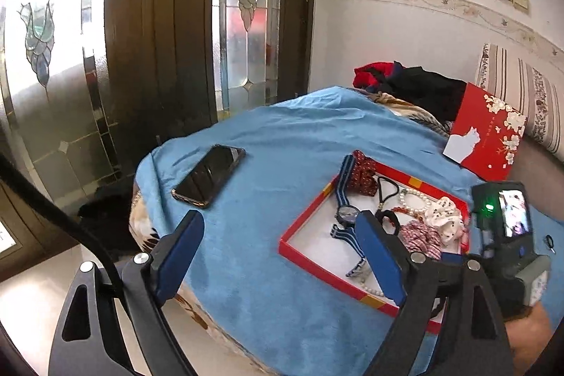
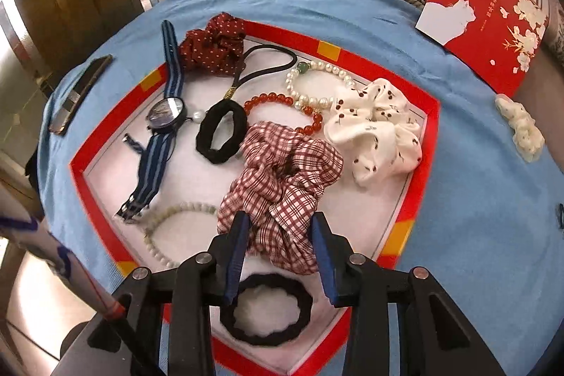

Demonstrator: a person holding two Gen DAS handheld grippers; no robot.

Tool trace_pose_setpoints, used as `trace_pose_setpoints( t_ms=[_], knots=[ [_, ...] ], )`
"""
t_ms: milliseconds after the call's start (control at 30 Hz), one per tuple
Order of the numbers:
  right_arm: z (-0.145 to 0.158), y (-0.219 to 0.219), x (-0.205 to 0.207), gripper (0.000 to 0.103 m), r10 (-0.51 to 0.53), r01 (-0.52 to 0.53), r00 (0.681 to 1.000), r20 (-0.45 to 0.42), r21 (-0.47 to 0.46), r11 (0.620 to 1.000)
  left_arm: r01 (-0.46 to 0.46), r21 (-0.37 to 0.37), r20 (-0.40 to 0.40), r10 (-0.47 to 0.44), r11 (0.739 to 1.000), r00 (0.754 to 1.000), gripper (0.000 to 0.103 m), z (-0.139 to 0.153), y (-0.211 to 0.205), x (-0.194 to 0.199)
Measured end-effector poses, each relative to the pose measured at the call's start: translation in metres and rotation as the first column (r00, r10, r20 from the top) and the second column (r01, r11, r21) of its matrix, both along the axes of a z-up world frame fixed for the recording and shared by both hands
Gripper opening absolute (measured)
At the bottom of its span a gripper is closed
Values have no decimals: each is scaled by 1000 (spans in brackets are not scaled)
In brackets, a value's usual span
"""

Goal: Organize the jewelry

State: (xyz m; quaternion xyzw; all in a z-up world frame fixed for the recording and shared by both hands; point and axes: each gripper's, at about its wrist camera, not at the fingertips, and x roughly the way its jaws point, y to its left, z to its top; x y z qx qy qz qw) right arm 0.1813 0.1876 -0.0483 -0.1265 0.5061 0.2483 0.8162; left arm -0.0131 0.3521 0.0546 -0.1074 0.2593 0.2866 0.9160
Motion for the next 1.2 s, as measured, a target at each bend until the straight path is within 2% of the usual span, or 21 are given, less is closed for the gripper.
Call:
trace_pose_setpoints(
  t_ms=[200,300,400,500,700,867,933,1100,1200],
  knots=[
    [42,-47,-32,41,-51,43,995,81,103,994,-19,57,17,18,998,1000,94,11,-11,-7],
    [56,-87,-55,48,-113,97,987,116,136,986,-38,94,48,33,995,998,99,23,-24,-16],
    [60,-119,-66,48,-165,149,976,145,119,982,-22,113,75,14,993,997,101,34,-39,-22],
    [56,-158,-85,49,-230,220,957,175,75,973,68,106,80,-77,992,994,101,44,-60,-22],
    [52,-217,-109,52,-342,336,917,206,65,940,204,76,40,-208,976,977,101,50,-111,-11],
    [50,-256,-125,54,-433,420,884,176,108,901,265,-45,-1,-266,963,964,101,40,-143,-4],
    [49,-264,-131,55,-464,451,867,182,109,886,274,-62,-33,-277,960,960,101,31,-155,-4],
    [44,-270,-138,59,-491,487,850,192,69,870,297,-43,-139,-300,954,944,101,1,-188,-2],
    [41,-271,-140,60,-492,494,848,199,41,868,334,-17,-194,-331,942,923,101,-14,-210,-4]
  ],
)
